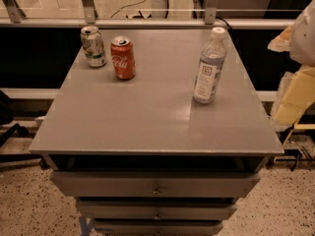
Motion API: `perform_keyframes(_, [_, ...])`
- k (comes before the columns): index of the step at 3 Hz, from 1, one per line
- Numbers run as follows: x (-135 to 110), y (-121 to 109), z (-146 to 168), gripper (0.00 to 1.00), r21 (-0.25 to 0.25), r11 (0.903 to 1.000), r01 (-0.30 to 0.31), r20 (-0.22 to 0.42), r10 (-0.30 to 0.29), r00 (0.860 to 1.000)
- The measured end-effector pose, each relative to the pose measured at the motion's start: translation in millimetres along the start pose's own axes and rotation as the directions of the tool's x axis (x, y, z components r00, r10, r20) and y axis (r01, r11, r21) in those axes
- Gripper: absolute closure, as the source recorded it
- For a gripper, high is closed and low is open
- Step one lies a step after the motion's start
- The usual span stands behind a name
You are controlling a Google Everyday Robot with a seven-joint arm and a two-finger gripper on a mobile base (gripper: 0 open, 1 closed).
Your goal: Move blue plastic bottle near coke can
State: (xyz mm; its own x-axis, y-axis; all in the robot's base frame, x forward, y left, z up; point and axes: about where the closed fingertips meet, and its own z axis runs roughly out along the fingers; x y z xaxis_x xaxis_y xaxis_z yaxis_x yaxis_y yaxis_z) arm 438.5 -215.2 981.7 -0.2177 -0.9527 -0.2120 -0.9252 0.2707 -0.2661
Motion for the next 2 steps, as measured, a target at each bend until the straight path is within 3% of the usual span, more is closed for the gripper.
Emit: perform_keyframes(2, [0.5,-3.8,-1.3,0.0,0.015,0.9997,-0.018,0.015,0.017,1.0])
